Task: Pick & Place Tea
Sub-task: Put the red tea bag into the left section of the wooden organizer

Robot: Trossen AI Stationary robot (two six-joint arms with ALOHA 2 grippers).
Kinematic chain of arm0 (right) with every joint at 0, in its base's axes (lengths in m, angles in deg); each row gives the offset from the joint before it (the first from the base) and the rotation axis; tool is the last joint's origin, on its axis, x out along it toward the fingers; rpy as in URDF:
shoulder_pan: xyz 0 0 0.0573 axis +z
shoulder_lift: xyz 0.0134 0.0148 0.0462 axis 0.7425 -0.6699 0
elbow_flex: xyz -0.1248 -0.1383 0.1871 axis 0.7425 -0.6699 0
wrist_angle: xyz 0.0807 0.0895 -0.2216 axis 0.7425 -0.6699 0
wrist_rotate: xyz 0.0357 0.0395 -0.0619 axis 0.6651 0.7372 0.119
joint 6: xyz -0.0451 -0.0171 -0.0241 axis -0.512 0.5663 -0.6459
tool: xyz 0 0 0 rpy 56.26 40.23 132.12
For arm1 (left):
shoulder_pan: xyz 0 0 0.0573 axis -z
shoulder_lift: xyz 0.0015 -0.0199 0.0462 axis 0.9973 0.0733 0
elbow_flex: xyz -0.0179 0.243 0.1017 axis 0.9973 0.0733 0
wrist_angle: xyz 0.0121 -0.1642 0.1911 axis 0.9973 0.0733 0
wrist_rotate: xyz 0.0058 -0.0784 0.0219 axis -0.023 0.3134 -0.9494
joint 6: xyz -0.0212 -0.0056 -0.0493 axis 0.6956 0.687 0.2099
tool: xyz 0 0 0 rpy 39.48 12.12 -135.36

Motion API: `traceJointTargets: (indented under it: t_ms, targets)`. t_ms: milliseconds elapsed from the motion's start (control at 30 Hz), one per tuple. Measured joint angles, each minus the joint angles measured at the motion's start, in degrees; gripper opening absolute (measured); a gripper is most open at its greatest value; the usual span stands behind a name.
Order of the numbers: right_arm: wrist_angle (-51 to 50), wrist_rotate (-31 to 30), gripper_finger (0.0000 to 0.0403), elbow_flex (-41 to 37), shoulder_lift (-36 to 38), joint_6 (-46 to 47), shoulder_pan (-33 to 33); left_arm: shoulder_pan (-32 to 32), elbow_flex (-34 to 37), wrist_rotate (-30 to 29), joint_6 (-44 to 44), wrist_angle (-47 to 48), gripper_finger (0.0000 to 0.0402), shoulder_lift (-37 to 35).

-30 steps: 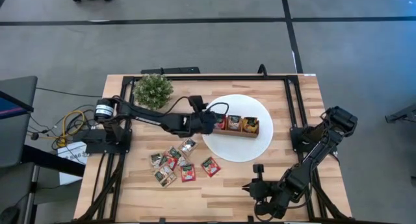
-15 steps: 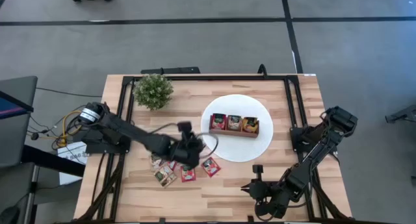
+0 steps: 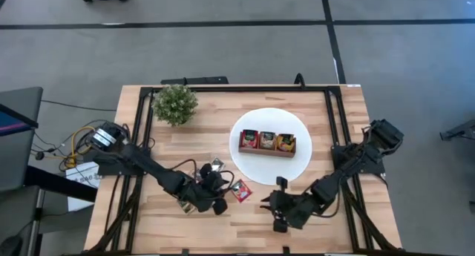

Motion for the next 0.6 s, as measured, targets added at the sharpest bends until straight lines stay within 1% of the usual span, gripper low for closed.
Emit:
traceJointTargets:
  t_ms: [167,300,367,467,600]
  targets:
    - [2.04,0.71,0.0125,-0.08,-2.87,-1.43,-1.92,-2.28,0.1,4.06,6.72,0.52,0.0156,3.5]
    - [2.84,0.78,0.0142,-0.11,-5.83,-1.12,-2.19,-4.32,0.03,10.2,10.17,-1.7,0.0172,7.07]
    - [5.92,0.8,0.0144,-0.02,-7.56,-1.47,-2.23,-5.04,0.0,11.14,10.55,-4.55,0.0172,8.85]
    - [9.53,1.67,0.0139,0.33,-11.27,-4.36,-3.01,-5.87,-0.06,13.63,10.1,-8.9,0.0169,10.72]
    - [10.2,5.93,0.0111,2.5,-15.19,-6.0,-4.95,-6.3,-0.07,16.81,9.02,-11.98,0.0163,11.2]
